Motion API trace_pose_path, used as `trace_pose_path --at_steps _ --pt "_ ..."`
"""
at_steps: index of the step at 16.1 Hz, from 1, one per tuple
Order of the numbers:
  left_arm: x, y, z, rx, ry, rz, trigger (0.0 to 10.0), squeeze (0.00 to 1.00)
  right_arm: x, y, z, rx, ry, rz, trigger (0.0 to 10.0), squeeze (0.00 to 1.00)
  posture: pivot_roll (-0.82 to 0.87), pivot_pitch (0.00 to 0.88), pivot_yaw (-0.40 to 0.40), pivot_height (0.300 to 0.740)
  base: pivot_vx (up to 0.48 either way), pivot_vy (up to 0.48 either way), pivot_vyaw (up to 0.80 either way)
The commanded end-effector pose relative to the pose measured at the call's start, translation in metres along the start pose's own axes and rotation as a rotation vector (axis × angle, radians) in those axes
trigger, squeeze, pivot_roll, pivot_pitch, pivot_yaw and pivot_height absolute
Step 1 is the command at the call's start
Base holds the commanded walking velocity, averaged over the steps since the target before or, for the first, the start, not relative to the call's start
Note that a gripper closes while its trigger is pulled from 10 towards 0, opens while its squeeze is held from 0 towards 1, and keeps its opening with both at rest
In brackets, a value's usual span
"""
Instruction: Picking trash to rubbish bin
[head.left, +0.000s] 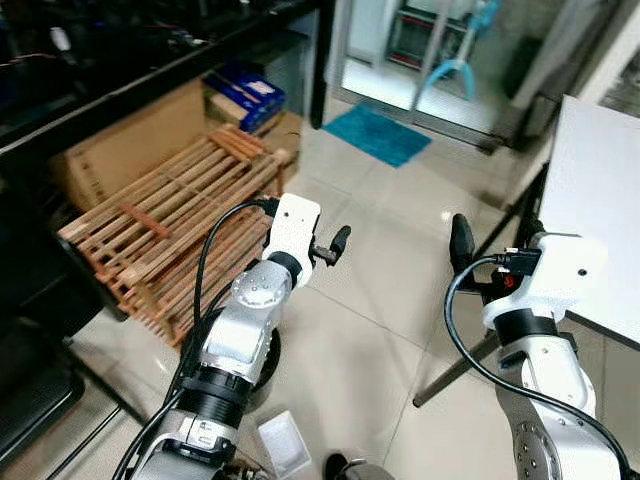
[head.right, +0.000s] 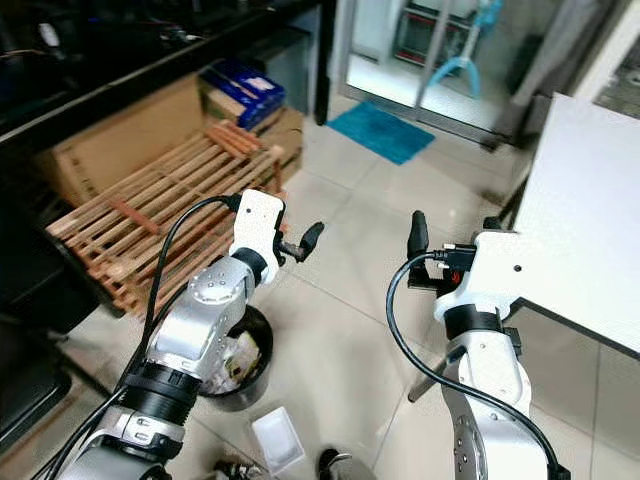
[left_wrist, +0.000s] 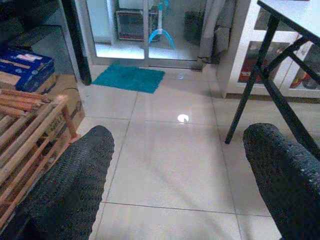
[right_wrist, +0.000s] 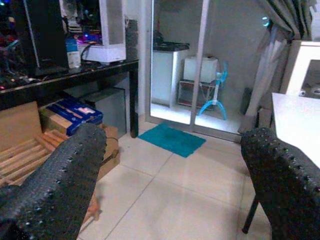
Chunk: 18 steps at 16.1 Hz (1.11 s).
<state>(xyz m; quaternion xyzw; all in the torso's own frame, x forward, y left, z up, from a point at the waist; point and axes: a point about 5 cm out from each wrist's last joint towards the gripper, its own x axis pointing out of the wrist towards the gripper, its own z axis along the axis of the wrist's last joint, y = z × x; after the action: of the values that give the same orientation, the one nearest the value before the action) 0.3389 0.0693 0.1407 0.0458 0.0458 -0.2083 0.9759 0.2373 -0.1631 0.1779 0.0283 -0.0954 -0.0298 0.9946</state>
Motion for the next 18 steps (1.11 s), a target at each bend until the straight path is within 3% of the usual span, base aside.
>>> trace_pose_path --at_steps 1,15,18 --pt "0.0028 -0.0033 0.0019 -0.011 0.006 -0.022 10.0 0.0 -0.0012 -0.0031 0.005 -0.007 -0.008 -0.014 10.0 0.0 0.11 0.08 -0.058 0.74 0.0 0.0 -0.79" --pt "0.0021 -0.0064 -0.0016 -0.031 0.022 -0.067 10.0 0.0 -0.0021 -0.0029 0.003 -0.014 0.006 -0.015 10.0 0.0 0.1 0.081 -0.054 0.74 0.0 0.0 -0.79" --pt "0.0028 -0.0068 -0.0034 -0.026 0.029 -0.069 10.0 0.0 -0.0023 -0.0026 0.003 -0.012 0.001 -0.013 10.0 0.0 0.1 0.081 -0.05 0.74 0.0 0.0 0.0"
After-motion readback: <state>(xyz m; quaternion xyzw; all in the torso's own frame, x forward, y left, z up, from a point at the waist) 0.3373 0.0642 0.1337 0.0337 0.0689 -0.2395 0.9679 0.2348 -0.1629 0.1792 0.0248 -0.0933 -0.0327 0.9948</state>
